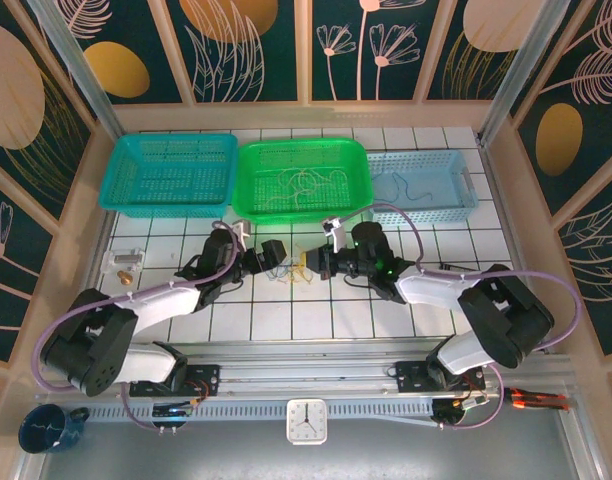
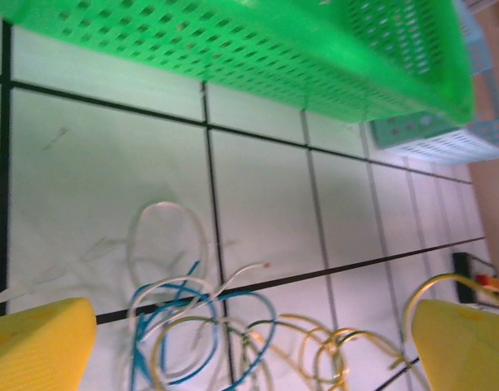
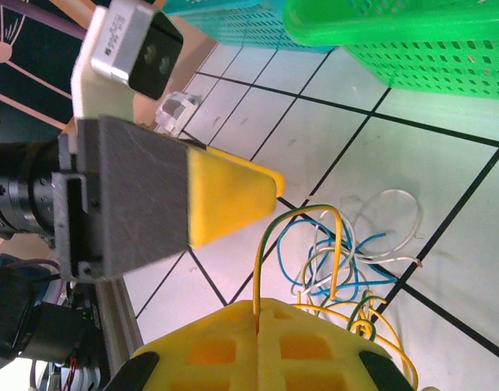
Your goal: Untangle the cables
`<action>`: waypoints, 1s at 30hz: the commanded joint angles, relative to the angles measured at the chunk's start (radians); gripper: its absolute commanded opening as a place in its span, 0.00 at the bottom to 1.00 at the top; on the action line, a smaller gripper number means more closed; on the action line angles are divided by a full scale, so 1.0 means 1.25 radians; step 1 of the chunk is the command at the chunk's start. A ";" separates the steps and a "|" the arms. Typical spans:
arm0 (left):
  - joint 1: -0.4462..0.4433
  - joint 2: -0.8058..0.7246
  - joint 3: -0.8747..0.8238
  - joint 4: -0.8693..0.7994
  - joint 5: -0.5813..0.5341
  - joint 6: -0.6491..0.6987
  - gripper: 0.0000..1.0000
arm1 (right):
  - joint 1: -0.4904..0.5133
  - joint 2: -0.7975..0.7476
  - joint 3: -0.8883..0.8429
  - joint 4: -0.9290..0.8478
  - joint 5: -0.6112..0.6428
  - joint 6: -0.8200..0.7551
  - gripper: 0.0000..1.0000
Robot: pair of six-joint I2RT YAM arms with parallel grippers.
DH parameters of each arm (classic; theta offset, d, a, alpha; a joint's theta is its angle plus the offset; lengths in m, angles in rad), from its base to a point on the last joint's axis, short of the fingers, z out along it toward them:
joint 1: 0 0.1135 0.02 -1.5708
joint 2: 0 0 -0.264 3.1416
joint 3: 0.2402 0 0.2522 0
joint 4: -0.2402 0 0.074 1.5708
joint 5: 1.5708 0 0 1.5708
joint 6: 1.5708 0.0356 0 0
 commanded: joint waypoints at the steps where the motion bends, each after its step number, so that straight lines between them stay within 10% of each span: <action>1: 0.003 -0.036 0.016 0.047 0.039 -0.066 0.99 | -0.007 -0.025 -0.012 0.047 -0.010 0.009 0.00; 30: -0.104 0.001 0.011 0.324 0.105 -0.335 0.99 | -0.005 0.026 0.022 0.062 0.015 0.013 0.00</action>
